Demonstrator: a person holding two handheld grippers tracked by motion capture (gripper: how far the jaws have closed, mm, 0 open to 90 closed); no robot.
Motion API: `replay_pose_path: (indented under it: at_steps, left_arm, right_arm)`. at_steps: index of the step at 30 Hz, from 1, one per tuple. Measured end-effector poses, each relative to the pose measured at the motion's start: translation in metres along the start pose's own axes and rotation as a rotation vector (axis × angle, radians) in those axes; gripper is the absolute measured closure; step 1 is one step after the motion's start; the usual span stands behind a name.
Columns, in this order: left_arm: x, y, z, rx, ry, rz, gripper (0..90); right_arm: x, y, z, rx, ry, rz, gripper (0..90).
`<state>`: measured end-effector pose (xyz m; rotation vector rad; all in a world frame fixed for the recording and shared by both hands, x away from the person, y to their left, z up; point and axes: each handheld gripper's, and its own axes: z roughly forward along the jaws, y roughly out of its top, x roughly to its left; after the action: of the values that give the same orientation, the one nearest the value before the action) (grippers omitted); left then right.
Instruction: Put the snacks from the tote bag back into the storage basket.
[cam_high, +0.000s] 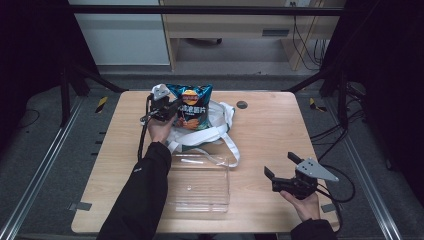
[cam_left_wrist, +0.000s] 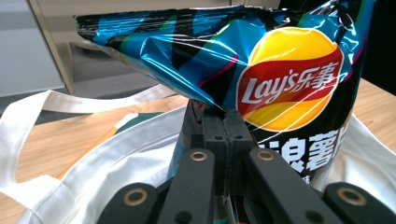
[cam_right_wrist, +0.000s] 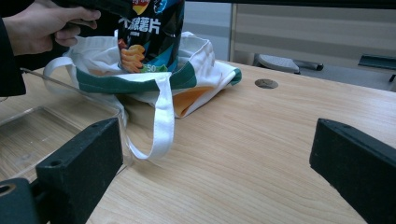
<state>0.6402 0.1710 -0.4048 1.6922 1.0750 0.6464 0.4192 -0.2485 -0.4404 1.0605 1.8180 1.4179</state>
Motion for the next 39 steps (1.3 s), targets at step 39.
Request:
replay_pose_path:
  at_steps: [39]
  left_arm:
    - [-0.029, 0.025, -0.096, -0.26, 0.001, -0.012, 90.0]
  right_arm:
    - [0.003, 0.001, 0.004, -0.001, 0.021, -0.013, 3.1]
